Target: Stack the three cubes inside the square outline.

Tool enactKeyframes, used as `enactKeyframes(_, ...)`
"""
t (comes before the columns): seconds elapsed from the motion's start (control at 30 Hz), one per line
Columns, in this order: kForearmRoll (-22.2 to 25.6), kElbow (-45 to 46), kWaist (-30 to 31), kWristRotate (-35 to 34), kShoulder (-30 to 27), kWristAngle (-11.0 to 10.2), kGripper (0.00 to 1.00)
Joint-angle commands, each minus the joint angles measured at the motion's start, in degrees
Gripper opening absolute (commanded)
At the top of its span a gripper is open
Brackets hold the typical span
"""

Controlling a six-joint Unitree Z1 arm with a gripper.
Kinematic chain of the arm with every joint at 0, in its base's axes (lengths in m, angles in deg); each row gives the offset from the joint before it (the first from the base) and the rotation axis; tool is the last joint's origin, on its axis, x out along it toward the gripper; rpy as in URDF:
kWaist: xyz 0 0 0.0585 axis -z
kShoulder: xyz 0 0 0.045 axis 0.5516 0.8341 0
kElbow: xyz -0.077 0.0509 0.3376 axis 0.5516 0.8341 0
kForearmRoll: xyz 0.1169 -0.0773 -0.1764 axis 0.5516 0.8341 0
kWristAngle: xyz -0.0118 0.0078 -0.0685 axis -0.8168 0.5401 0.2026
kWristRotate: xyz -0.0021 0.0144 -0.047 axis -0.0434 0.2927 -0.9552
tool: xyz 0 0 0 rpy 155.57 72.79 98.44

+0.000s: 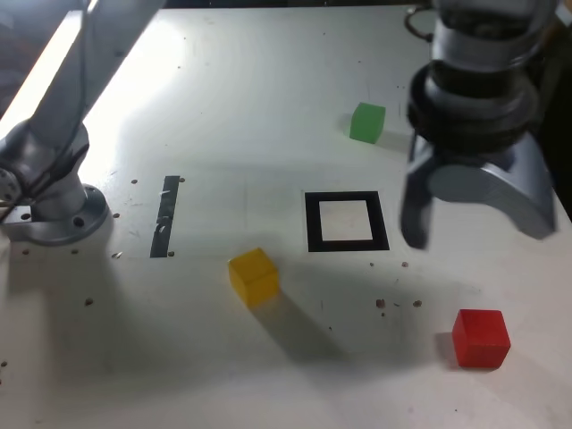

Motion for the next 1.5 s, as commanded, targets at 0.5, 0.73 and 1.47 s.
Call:
enactKeyframes(0.5,1.26,-4.54,1.68,-10.46,6.64,3.27,0.92)
enactKeyframes(0.73,1.25,-3.75,1.67,-11.74,9.11,3.7,0.9)
enactKeyframes(1.47,0.95,-7.91,1.65,-12.46,15.53,3.69,0.63)
